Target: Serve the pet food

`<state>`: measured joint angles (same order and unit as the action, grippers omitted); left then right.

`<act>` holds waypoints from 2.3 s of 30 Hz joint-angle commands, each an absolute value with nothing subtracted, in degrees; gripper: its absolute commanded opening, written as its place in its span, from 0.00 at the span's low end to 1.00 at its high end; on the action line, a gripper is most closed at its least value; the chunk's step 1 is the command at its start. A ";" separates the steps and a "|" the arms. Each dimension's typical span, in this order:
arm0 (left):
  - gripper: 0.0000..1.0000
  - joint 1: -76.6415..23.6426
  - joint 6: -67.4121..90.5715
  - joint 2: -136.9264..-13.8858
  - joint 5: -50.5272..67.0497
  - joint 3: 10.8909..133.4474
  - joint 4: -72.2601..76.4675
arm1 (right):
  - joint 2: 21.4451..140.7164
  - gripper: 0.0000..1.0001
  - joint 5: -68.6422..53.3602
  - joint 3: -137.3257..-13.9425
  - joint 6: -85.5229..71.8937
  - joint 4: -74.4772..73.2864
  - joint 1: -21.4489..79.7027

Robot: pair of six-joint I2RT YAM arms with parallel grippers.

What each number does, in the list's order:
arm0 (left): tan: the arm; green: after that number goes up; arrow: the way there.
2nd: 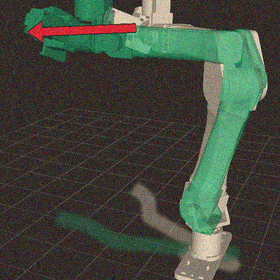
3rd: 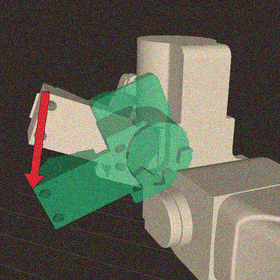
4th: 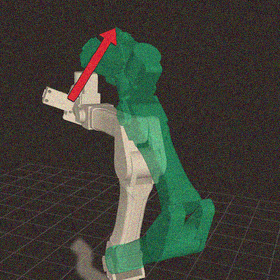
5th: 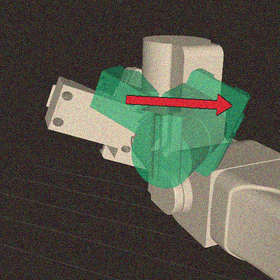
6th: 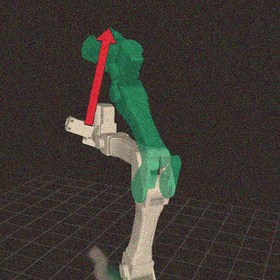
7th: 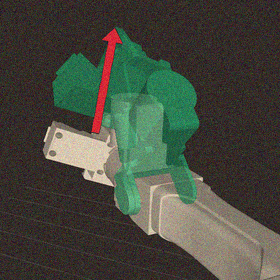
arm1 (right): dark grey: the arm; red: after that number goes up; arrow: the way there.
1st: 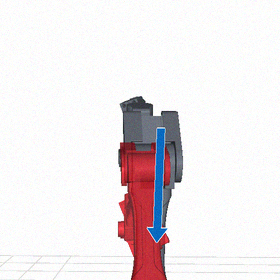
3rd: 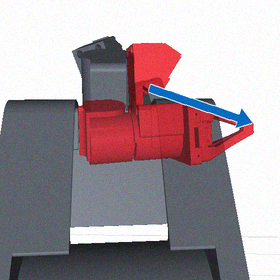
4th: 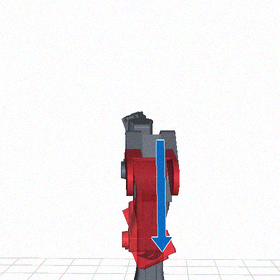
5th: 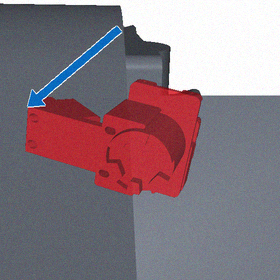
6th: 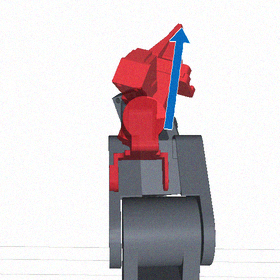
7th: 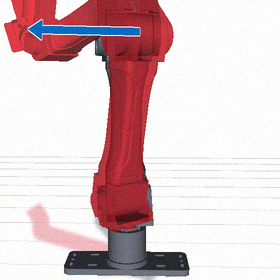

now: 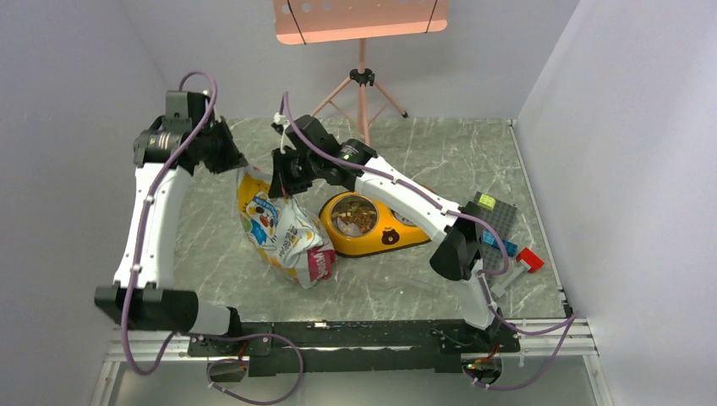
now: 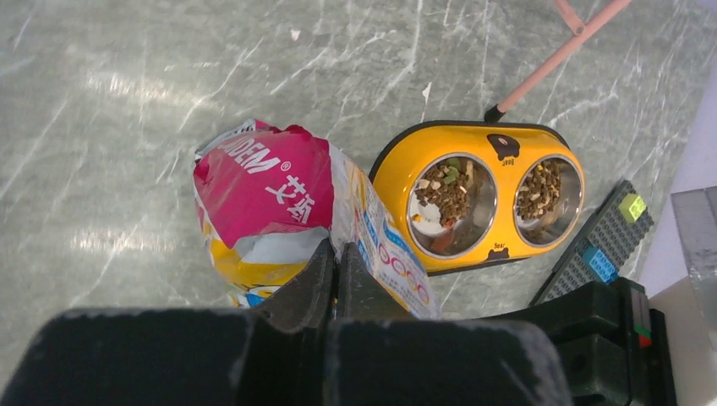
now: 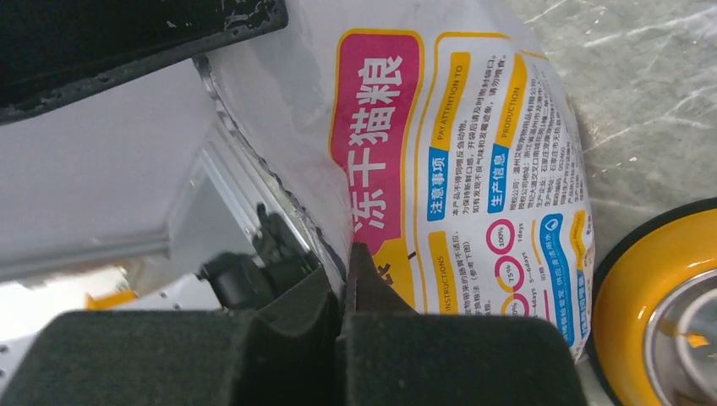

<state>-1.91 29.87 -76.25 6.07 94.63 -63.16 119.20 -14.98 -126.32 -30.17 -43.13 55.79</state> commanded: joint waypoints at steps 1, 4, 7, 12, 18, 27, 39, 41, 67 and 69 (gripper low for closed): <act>0.06 -1.08 23.66 -82.21 7.55 109.07 -47.37 | 112.80 0.00 -19.24 -126.94 -46.13 -31.72 55.04; 0.46 -1.10 23.72 -86.51 5.33 119.20 -53.73 | 111.36 0.00 -10.26 -125.37 -49.01 -30.99 53.81; 0.65 -1.15 24.09 -85.42 7.51 122.64 -56.90 | 108.76 0.00 -1.27 -122.28 -52.56 -30.81 52.88; 0.62 -4.26 23.80 -74.64 12.09 112.27 -56.68 | 105.64 0.00 12.40 -121.86 -56.15 -30.89 52.73; 0.56 -8.17 23.62 -59.86 15.05 95.23 -50.06 | 107.18 0.00 24.02 -128.71 -53.68 -34.07 51.90; 0.55 -12.81 26.48 -55.56 17.63 92.36 -50.67 | 102.34 0.00 32.79 -126.80 -46.10 -34.40 51.46; 0.64 -29.43 23.68 -51.60 7.44 85.58 -47.08 | 109.95 0.00 32.22 -134.93 -47.83 -34.87 56.48; 0.65 -31.01 23.23 -50.46 6.18 83.75 -47.04 | 110.04 0.00 30.01 -133.08 -48.70 -33.86 56.68; 0.68 -26.37 37.94 -59.49 -3.74 90.65 -55.90 | 103.02 0.61 12.33 -128.05 -35.84 -42.28 54.84; 0.70 -24.00 36.97 -61.70 -0.78 91.75 -54.10 | 101.55 0.67 13.60 -126.72 -34.43 -46.52 54.57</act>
